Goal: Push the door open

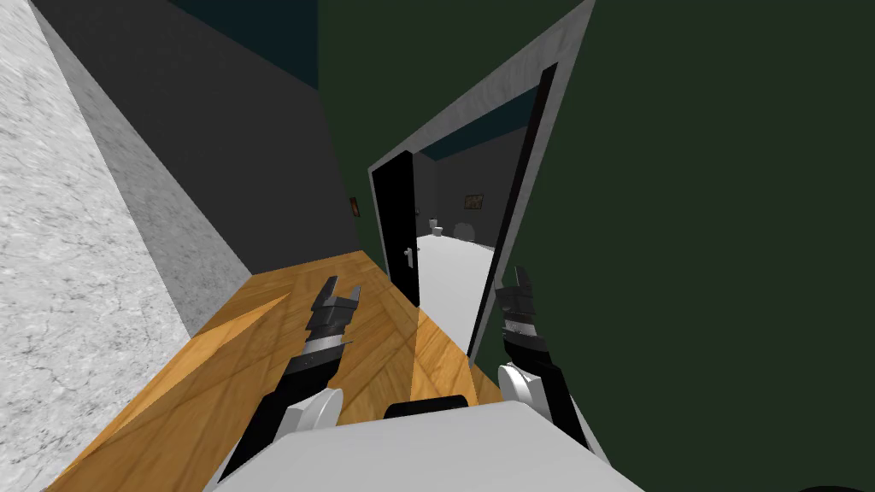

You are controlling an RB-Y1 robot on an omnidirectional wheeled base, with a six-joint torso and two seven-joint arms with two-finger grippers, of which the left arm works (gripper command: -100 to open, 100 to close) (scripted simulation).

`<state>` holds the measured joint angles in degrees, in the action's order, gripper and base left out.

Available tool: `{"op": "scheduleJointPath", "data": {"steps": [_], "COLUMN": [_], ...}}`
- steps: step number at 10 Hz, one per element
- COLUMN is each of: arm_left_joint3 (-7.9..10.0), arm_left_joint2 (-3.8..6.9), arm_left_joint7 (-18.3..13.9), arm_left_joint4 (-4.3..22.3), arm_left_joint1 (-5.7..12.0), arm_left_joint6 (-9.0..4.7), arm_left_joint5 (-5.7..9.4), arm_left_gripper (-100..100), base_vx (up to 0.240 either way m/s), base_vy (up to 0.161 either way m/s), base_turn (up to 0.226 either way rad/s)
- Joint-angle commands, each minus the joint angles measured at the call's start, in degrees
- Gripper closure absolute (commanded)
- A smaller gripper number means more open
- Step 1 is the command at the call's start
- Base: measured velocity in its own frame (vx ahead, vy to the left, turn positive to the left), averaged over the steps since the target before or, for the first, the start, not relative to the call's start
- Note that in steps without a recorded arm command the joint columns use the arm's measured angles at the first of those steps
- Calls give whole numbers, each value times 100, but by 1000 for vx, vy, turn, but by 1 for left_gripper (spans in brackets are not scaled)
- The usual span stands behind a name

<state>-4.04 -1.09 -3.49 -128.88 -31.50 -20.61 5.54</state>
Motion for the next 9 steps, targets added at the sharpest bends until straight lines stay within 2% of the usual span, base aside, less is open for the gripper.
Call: {"op": "scheduleJointPath", "data": {"steps": [1, 3, 4, 9], "arm_left_joint3": [-54, -90, -134, -277], "arm_left_joint2": [59, 94, 134, 242], "arm_left_joint7": [-44, -73, -108, -224], "arm_left_joint4": [228, 381, 567, 1173], "arm_left_joint1": [153, 255, 380, 786], "arm_left_joint6": [-18, -29, -44, -91], "arm_left_joint5": [-34, -57, -85, -175], "arm_left_gripper": [-100, -100, -100, -100], "base_vx": [78, 118, 107, 96], "base_vy": [80, 108, 113, 94], "base_turn": [-25, -28, -32, -26]}}
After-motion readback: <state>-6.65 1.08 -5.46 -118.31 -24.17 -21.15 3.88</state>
